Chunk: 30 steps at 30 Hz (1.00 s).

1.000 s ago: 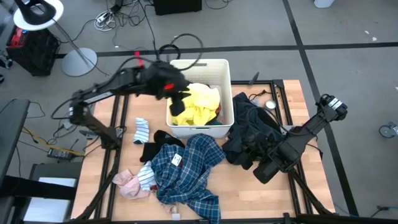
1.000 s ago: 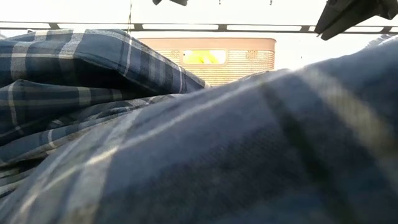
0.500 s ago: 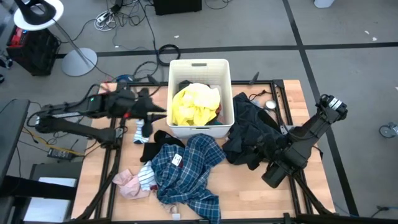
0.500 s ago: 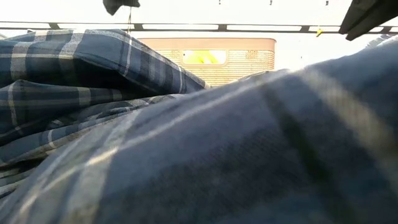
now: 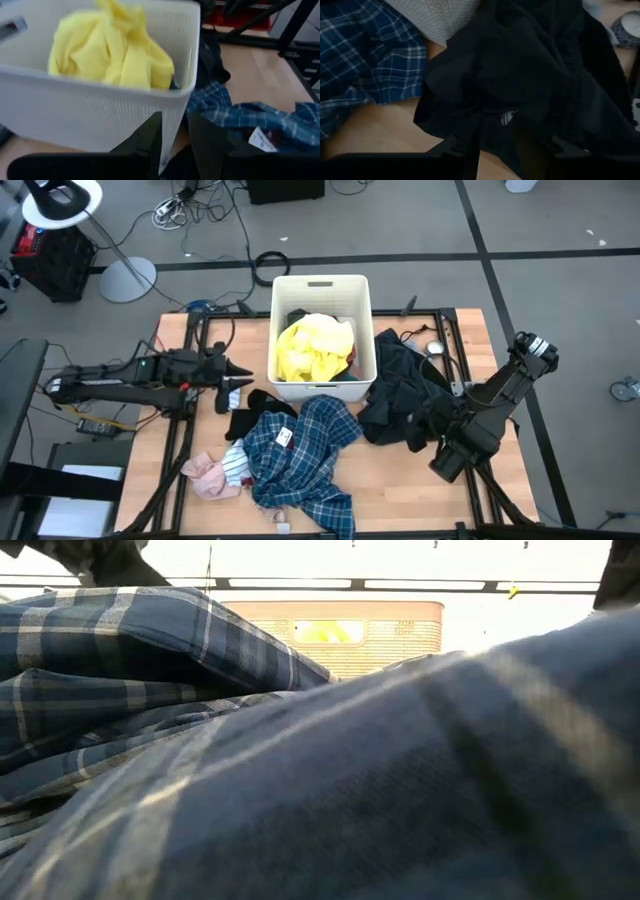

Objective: Sort clothes
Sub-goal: Put the blue long pants into the laundry bin

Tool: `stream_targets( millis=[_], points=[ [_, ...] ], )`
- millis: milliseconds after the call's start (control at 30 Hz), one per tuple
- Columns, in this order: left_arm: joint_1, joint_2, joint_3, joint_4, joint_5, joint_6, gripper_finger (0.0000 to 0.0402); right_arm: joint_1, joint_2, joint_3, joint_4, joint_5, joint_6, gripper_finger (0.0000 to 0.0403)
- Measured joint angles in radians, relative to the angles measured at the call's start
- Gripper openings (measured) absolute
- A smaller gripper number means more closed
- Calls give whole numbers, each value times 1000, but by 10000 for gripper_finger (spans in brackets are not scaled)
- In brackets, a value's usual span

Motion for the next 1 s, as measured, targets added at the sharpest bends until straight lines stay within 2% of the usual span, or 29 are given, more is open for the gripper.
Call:
stream_targets(
  millis=[200,300,533,633,800,1000],
  points=[
    [0,-62,-154,101,7,-56,102,0,0,0,-58,0,24,113],
    [0,-83,-208,165,42,-75,102,-3,-5,-26,-56,16,33,113],
    [0,-98,-251,207,89,-92,102,-10,-31,-146,-40,-14,119,114],
    [0,-99,-251,210,89,-87,102,-9,-63,-201,43,-14,121,114],
    [-1,-99,-251,216,88,-76,102,-7,-115,-248,284,-17,-42,110],
    [-1,-99,-251,217,88,-76,102,-12,-113,-248,647,-15,-432,109]
  ],
)
